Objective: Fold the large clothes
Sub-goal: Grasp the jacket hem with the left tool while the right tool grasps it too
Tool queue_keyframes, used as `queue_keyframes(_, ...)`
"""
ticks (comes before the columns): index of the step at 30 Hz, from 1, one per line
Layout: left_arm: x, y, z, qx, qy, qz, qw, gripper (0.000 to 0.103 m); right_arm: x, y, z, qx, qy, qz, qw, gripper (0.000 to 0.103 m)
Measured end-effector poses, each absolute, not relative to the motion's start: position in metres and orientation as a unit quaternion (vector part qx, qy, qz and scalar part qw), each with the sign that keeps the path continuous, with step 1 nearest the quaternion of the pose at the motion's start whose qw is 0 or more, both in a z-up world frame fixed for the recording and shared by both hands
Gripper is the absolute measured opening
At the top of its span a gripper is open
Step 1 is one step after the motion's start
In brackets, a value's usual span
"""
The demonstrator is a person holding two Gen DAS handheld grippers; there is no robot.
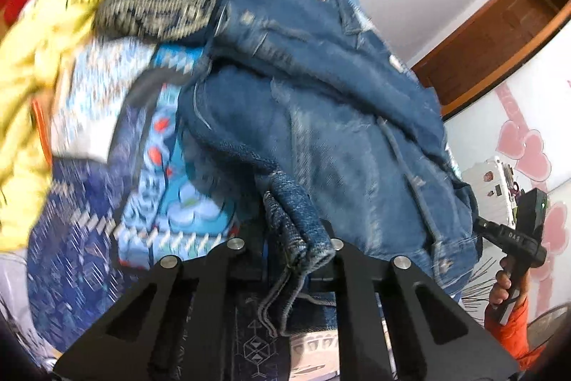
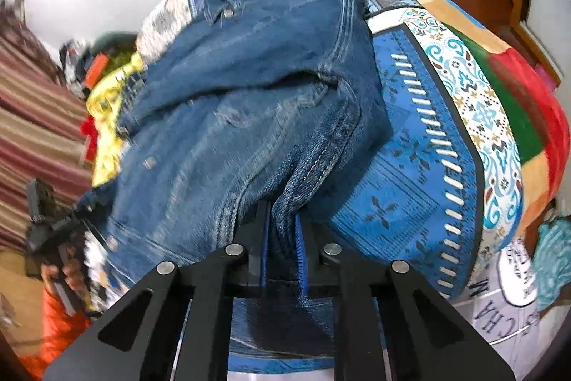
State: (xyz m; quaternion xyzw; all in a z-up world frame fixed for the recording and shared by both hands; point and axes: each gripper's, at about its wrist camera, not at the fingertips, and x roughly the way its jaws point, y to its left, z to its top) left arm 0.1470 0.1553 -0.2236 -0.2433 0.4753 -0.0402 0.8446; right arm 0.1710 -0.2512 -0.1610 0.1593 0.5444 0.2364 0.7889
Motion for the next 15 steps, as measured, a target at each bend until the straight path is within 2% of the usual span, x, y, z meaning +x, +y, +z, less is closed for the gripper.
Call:
queue_keyframes(9,0.182,0.166,-0.156,-0.239,0.406,-0.07,0.879,0.011,0.203,-0.219,-0.095,0.085,0.461,0.282,0.837,0.008)
queue_keyframes(15,0.224,0.16,-0.115,-0.209,0.366,-0.091,0.902,0.011,0.257,-0.219,-0.08,0.071,0.417,0.242,0.873,0.008)
